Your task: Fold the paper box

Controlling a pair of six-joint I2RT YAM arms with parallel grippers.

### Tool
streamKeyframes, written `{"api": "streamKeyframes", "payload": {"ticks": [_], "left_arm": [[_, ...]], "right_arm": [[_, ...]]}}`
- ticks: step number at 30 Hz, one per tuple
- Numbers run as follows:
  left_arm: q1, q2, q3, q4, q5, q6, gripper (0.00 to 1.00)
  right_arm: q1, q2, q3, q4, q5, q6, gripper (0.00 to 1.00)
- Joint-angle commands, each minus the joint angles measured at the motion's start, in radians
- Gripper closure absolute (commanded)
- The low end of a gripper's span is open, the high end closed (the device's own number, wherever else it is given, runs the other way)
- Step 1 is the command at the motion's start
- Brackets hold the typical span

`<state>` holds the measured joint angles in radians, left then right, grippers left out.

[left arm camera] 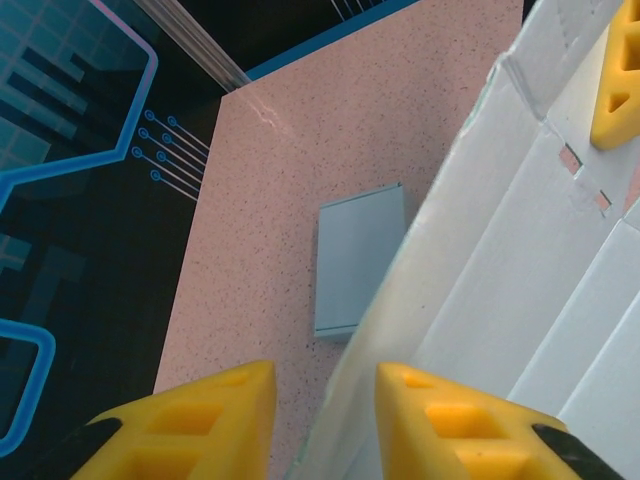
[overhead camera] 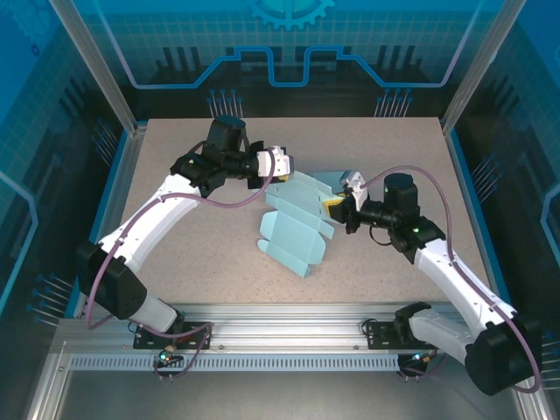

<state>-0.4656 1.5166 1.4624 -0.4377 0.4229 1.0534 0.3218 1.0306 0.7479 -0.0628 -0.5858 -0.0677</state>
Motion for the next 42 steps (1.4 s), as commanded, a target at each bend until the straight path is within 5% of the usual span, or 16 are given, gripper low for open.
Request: {"api": "streamKeyframes", "payload": {"ticks": [1, 8, 18, 29, 37, 42], "left_arm": [[-0.002, -0.024, -0.028, 0.013, -0.02, 0.019, 0.65], [-0.002, 0.032, 0.029, -0.085, -0.037, 0.048, 0.55], [-0.012, 0.056, 0.023, -0.086, -0.113, 0.046, 0.89], [-0.065, 0.03, -0.189, 0.075, -0.468, -0.038, 0.96], [-0.071, 0.049, -0.32, 0.311, -0.72, -0.055, 1.0], [-0.085, 0.05, -0.399, 0.408, -0.799, -0.057, 1.0]], "right_arm": [[0.015, 0.009, 0.023, 0.049, -0.042, 0.014, 1.0], [0.019, 0.023, 0.034, 0.048, -0.056, 0.006, 1.0], [0.02, 0.076, 0.039, 0.047, -0.016, 0.026, 0.99], [0.044, 0.158, 0.014, 0.022, 0.222, 0.203, 0.53], [0.045, 0.148, 0.068, -0.131, 0.47, 0.409, 0.42], [0.045, 0.218, 0.1, -0.214, 0.56, 0.534, 0.52]]}}
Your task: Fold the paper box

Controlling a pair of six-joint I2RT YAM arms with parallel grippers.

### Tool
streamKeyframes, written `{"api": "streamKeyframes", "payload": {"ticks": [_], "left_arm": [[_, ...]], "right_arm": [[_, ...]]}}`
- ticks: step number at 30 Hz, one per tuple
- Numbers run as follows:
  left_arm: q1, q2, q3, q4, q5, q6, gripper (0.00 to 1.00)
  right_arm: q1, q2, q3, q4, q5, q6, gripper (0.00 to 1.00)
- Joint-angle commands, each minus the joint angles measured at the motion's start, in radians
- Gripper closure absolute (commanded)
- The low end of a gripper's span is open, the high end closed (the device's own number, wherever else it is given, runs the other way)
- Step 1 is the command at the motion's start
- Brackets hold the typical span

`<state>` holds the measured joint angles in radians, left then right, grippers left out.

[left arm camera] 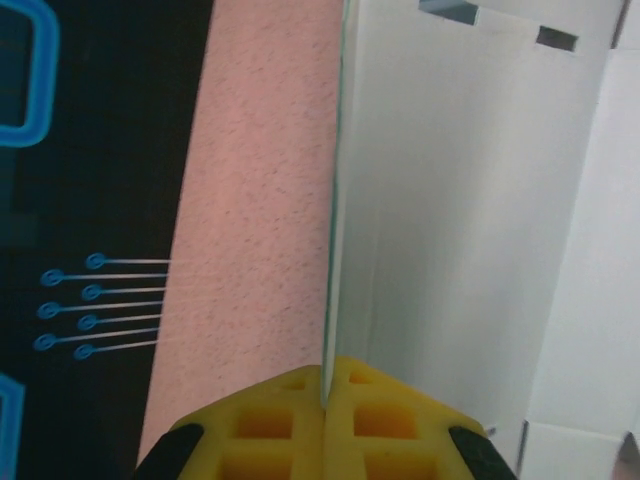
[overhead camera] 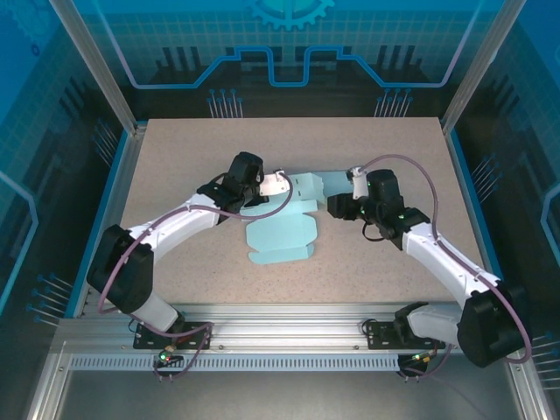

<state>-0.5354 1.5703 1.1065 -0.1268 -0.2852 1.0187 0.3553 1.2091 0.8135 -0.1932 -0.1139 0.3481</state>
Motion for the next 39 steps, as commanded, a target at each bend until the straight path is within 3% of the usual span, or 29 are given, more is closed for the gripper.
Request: {"api": "streamKeyframes", "payload": {"ticks": [1, 7, 12, 24, 31, 35, 39], "left_arm": [[-0.016, -0.01, -0.059, 0.105, -0.083, -0.029, 1.0], [-0.017, -0.043, -0.124, 0.137, -0.013, -0.06, 1.0], [-0.019, -0.028, -0.121, 0.145, 0.012, -0.05, 1.0], [-0.056, 0.054, -0.085, 0.164, 0.006, -0.017, 1.0], [-0.086, 0.107, -0.09, 0.249, -0.053, -0.006, 1.0], [-0.114, 0.131, -0.117, 0.361, -0.11, 0.025, 1.0], [-0.145, 0.164, -0.176, 0.611, -0.19, 0.103, 1.0]], "right_arm": [[0.011, 0.061, 0.043, -0.091, 0.085, 0.132, 0.57], [0.01, 0.202, 0.056, -0.089, 0.104, 0.198, 0.73], [0.009, 0.326, 0.075, -0.039, 0.073, 0.218, 0.76], [-0.016, 0.636, 0.321, -0.027, 0.043, 0.187, 0.79], [-0.046, 0.661, 0.388, -0.053, 0.08, 0.162, 0.67], [-0.065, 0.563, 0.32, -0.049, 0.097, 0.171, 0.58], [-0.071, 0.412, 0.225, -0.066, 0.13, 0.193, 0.46]]}}
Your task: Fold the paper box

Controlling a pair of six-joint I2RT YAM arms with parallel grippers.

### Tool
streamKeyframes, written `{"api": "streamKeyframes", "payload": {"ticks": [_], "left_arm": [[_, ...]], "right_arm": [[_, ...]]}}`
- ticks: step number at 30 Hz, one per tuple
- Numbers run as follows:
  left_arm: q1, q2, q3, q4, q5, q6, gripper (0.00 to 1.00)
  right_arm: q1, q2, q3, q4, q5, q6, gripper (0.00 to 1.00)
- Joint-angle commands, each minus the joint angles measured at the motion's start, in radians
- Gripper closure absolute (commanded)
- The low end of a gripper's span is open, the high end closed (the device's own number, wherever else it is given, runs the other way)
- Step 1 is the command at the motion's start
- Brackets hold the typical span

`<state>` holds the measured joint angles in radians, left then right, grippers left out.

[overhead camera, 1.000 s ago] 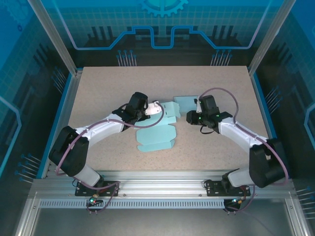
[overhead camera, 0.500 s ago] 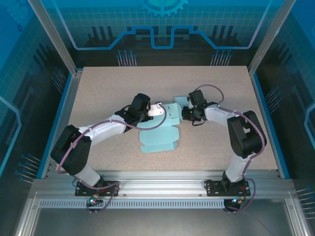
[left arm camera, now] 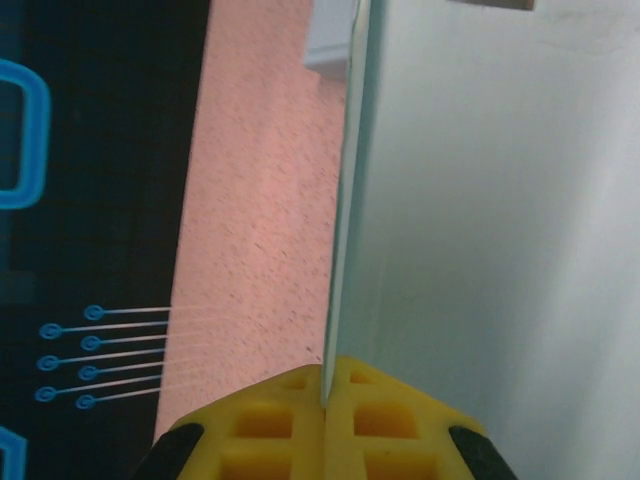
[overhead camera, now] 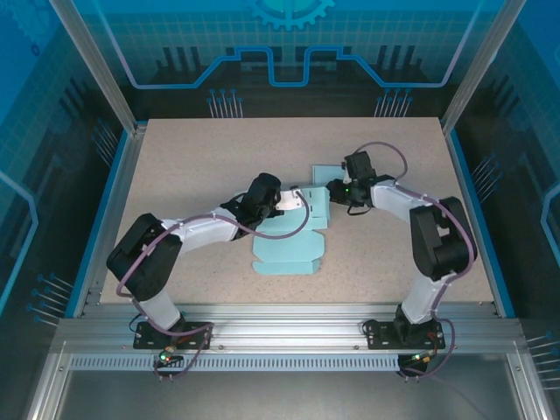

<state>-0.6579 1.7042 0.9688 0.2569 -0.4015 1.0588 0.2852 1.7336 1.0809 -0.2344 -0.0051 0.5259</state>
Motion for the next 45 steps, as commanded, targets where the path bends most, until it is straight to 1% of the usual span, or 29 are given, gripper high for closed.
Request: {"api": "streamKeyframes", "payload": {"ticks": [1, 5, 7, 8, 10, 12, 16, 18, 20, 21, 22, 24, 26, 27, 29, 31, 34, 37, 42, 45], "left_arm": [[-0.031, 0.044, -0.053, 0.3, -0.092, 0.092, 1.0], [-0.064, 0.124, -0.082, 0.576, -0.16, 0.224, 1.0], [-0.078, 0.171, -0.083, 0.649, -0.183, 0.288, 1.0], [-0.083, 0.187, -0.08, 0.656, -0.192, 0.302, 1.0], [-0.093, 0.209, -0.074, 0.634, -0.206, 0.302, 1.0], [-0.101, 0.21, -0.073, 0.592, -0.204, 0.268, 1.0], [-0.111, 0.159, -0.061, 0.439, -0.178, 0.154, 1.0], [-0.116, 0.134, -0.062, 0.375, -0.165, 0.112, 1.0], [-0.125, 0.122, -0.072, 0.358, -0.166, 0.094, 1.0], [-0.129, 0.121, -0.08, 0.37, -0.174, 0.091, 1.0], [-0.134, 0.123, -0.09, 0.385, -0.185, 0.095, 1.0], [-0.145, 0.132, -0.109, 0.437, -0.214, 0.113, 1.0], [-0.153, 0.149, -0.124, 0.507, -0.241, 0.139, 1.0], [-0.157, 0.162, -0.128, 0.548, -0.254, 0.157, 1.0], [-0.165, 0.185, -0.134, 0.622, -0.277, 0.193, 1.0], [-0.172, 0.205, -0.13, 0.664, -0.291, 0.227, 1.0], [-0.175, 0.215, -0.125, 0.669, -0.292, 0.249, 1.0], [-0.177, 0.213, -0.129, 0.666, -0.288, 0.248, 1.0], [-0.177, 0.22, -0.127, 0.664, -0.286, 0.247, 1.0], [-0.177, 0.231, -0.126, 0.67, -0.289, 0.248, 1.0]], "right_arm": [[0.0, -0.152, -0.068, -0.03, 0.026, 0.023, 0.43], [0.0, -0.32, -0.157, -0.058, 0.066, 0.053, 0.34], [-0.001, -0.413, -0.209, -0.073, 0.099, 0.071, 0.27], [0.0, -0.455, -0.245, -0.08, 0.114, 0.08, 0.24], [-0.001, -0.55, -0.305, -0.083, 0.131, 0.1, 0.19], [-0.002, -0.636, -0.354, -0.077, 0.128, 0.116, 0.15], [-0.002, -0.776, -0.404, -0.084, 0.089, 0.133, 0.14], [-0.001, -0.814, -0.412, -0.088, 0.068, 0.151, 0.14], [-0.002, -0.834, -0.412, -0.091, 0.044, 0.17, 0.12], [-0.002, -0.836, -0.408, -0.095, 0.023, 0.176, 0.1], [-0.002, -0.835, -0.407, -0.091, -0.005, 0.176, 0.05], [0.0, -0.825, -0.401, -0.094, -0.048, 0.197, 0.03], [0.006, -0.811, -0.392, -0.08, -0.077, 0.197, 0.04], [0.012, -0.805, -0.389, -0.068, -0.083, 0.198, 0.05], [0.023, -0.784, -0.378, -0.044, -0.099, 0.195, 0.12], [0.043, -0.752, -0.345, -0.043, -0.09, 0.181, 0.12], [0.073, -0.688, -0.271, -0.072, -0.048, 0.151, 0.16], [0.089, -0.609, -0.182, -0.089, -0.029, 0.123, 0.16], [0.099, -0.429, -0.021, -0.124, -0.035, 0.078, 0.15], [0.104, -0.319, 0.056, -0.142, -0.041, 0.072, 0.16]]}}
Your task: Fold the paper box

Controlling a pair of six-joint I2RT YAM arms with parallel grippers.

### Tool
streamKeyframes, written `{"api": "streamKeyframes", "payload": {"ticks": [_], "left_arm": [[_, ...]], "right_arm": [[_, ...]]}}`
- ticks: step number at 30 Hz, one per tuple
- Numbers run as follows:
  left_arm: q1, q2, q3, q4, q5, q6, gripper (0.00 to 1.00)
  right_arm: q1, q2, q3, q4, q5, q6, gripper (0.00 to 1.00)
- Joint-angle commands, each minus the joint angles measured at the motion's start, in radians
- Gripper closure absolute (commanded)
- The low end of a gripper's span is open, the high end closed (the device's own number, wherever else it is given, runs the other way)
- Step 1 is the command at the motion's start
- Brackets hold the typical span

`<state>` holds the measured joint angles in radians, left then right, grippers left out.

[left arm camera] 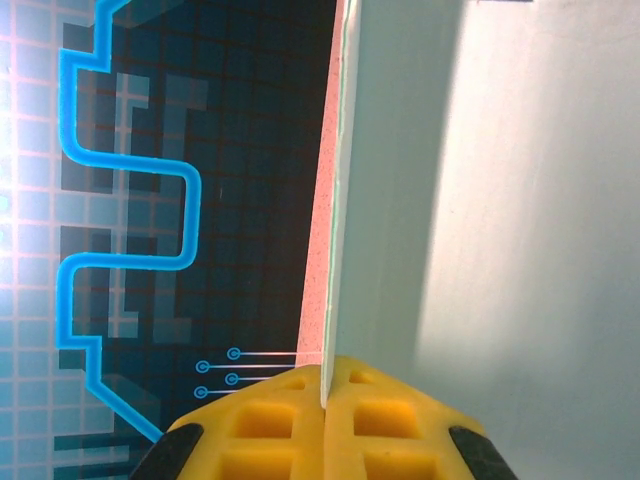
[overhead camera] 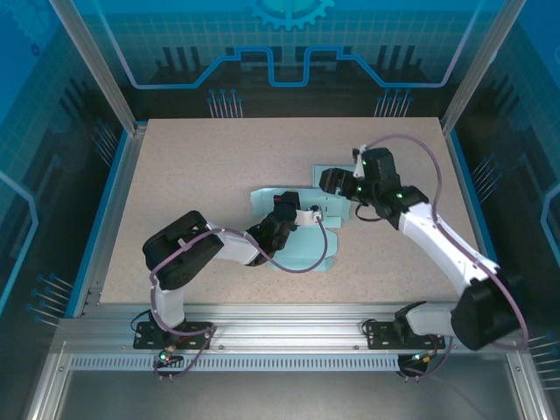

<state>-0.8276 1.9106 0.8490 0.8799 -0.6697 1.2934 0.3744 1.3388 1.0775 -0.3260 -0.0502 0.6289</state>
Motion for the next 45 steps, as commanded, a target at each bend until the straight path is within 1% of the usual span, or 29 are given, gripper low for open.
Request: {"api": "streamKeyframes", "payload": {"ticks": [1, 3, 6, 11, 17, 24, 29, 32, 36, 40, 45], "left_arm": [[-0.007, 0.027, -0.005, 0.052, -0.021, 0.014, 1.0], [-0.006, 0.03, -0.002, 0.053, -0.023, 0.008, 0.99], [-0.005, 0.038, 0.005, 0.053, -0.022, 0.0, 0.99], [-0.003, 0.061, 0.025, 0.072, -0.034, 0.015, 0.99], [-0.003, 0.061, 0.037, 0.071, -0.047, 0.007, 0.99], [-0.005, 0.052, 0.036, 0.064, -0.048, -0.006, 0.99], [-0.011, 0.036, 0.033, 0.065, -0.033, -0.027, 0.99], [-0.017, 0.025, 0.028, 0.064, -0.025, -0.037, 0.99], [-0.021, 0.016, 0.027, 0.067, -0.026, -0.038, 0.99], [-0.021, 0.018, 0.026, 0.067, -0.032, -0.027, 0.99], [-0.012, 0.017, 0.023, 0.071, -0.039, -0.01, 0.99]], "right_arm": [[0.015, 0.103, 0.077, -0.057, 0.003, -0.028, 0.17], [0.016, 0.154, 0.104, -0.071, 0.005, -0.018, 0.17], [0.017, 0.192, 0.096, -0.06, -0.003, 0.002, 0.17], [0.018, 0.227, 0.054, -0.02, -0.006, 0.027, 0.17], [0.02, 0.271, 0.012, 0.043, -0.051, 0.059, 0.21], [0.032, 0.296, -0.021, 0.1, -0.067, 0.083, 0.23], [0.035, 0.324, -0.011, 0.161, -0.11, 0.086, 0.33], [0.035, 0.344, 0.002, 0.205, -0.15, 0.09, 0.41], [0.035, 0.369, 0.012, 0.259, -0.199, 0.107, 0.56], [0.038, 0.35, 0.002, 0.248, -0.189, 0.11, 0.54], [0.038, 0.236, -0.046, 0.146, -0.102, 0.077, 0.44]]}}
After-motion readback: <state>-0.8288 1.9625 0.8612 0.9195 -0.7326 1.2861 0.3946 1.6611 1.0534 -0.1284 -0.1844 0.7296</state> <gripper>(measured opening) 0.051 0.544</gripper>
